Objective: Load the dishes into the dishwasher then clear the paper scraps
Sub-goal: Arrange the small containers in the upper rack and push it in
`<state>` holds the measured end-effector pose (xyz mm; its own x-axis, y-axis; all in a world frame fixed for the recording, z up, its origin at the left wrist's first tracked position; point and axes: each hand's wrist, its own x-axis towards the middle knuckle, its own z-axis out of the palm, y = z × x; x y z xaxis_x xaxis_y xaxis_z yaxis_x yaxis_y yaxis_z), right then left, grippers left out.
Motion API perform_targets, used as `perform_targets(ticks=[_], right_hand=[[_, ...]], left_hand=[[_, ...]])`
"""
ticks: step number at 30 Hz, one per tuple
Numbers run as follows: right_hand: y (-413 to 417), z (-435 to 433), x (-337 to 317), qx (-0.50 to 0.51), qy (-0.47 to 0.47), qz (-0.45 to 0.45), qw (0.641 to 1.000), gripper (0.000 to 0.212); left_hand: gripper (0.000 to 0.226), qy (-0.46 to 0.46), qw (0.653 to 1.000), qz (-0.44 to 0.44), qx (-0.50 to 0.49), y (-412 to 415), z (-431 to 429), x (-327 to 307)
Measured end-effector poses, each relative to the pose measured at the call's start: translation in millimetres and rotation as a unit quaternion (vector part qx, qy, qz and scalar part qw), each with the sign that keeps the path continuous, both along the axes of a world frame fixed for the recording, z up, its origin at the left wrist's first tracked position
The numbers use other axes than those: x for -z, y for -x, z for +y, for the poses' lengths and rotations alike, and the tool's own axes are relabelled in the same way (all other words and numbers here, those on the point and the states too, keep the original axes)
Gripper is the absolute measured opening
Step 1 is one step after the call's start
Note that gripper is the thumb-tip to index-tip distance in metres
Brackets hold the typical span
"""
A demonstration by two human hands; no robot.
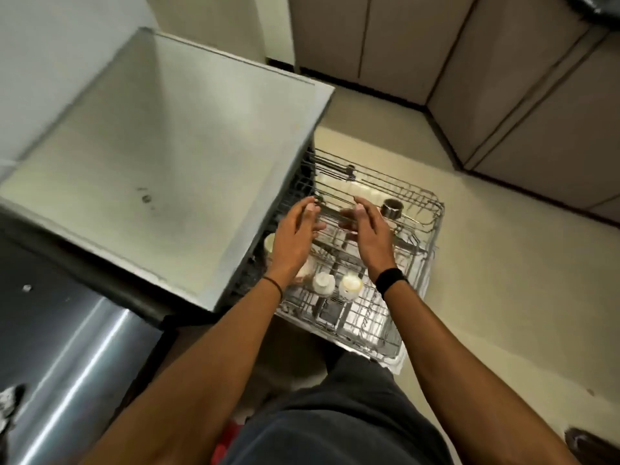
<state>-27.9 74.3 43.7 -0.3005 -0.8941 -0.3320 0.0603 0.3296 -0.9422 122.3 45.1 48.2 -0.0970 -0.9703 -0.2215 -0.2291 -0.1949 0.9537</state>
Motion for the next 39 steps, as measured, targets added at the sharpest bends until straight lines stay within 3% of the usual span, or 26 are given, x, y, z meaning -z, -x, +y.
perform_targets(ticks=[3,10,15,23,27,34,39], right_hand=[[-59.5,0.8,-24.1,-0.063,0.034,-0.015,0.997,0.026],[-224.5,24.8,-62.9,-0.233,0.087,-0.036,0.968,0.037],[-339.0,50.9,-73.8,-0.326,0.108,-0.043,0.938,0.034],[-478.2,77.4,-83.6,-0.489,0.135,-0.039,0.861,0.029],[-541.4,74.2,-80.6,-0.552,0.142,-0.034,0.821,0.037],[-640.3,47.2,-67.8,-0.637,0.162,-0.001,0.753,0.037],[-700.5,19.7,-48.8,-0.676,0.195,0.054,0.709,0.037]], left_hand=[[0.036,0.025,0.997,0.022,-0.070,-64.4,19.2,-15.2],[0.035,0.074,0.970,0.055,-0.224,-220.1,89.4,-45.8],[0.026,0.100,0.933,0.067,-0.339,-322.7,148.8,-58.0],[0.036,0.121,0.862,0.063,-0.487,-434.3,214.4,-70.8],[0.035,0.132,0.831,0.056,-0.538,-480.5,226.8,-71.6],[0.039,0.122,0.782,0.019,-0.610,-557.6,213.9,-66.7],[0.036,0.110,0.767,-0.006,-0.632,-597.0,190.9,-63.8]])
